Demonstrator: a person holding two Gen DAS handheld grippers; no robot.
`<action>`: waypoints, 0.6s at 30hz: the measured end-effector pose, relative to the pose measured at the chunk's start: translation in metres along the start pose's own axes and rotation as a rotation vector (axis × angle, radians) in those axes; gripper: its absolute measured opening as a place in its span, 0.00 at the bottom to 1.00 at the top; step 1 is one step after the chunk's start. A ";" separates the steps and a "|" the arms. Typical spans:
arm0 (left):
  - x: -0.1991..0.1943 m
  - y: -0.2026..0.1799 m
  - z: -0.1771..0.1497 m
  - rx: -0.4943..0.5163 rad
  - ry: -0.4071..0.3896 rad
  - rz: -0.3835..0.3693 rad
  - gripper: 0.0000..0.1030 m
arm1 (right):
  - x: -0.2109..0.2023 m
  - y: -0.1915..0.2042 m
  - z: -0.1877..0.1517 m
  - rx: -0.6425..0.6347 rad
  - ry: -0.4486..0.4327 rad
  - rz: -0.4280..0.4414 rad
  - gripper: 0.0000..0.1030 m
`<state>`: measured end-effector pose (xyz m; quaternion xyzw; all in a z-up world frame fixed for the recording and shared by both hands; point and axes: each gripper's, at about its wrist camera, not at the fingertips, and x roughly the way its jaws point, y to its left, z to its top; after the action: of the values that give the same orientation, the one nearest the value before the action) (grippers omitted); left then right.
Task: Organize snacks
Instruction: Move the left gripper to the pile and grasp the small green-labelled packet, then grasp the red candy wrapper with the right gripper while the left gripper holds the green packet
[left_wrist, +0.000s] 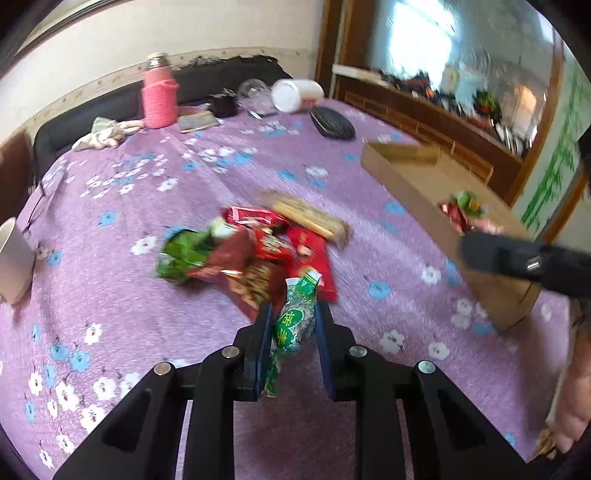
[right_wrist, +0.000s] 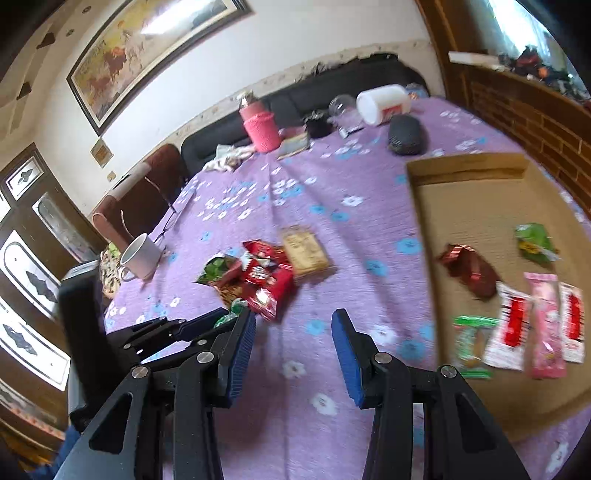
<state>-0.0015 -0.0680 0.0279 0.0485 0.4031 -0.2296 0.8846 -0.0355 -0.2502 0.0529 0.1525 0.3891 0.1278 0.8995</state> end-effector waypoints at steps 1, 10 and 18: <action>-0.003 0.006 0.001 -0.022 -0.007 -0.004 0.21 | 0.007 0.002 0.003 0.007 0.018 0.003 0.45; -0.018 0.035 0.004 -0.144 -0.058 -0.005 0.21 | 0.082 0.006 0.024 0.157 0.175 -0.001 0.45; -0.022 0.043 0.004 -0.193 -0.071 -0.001 0.21 | 0.117 0.023 0.031 0.045 0.211 -0.142 0.44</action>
<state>0.0077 -0.0223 0.0423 -0.0455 0.3917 -0.1917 0.8987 0.0627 -0.1934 0.0042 0.1305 0.4942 0.0704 0.8566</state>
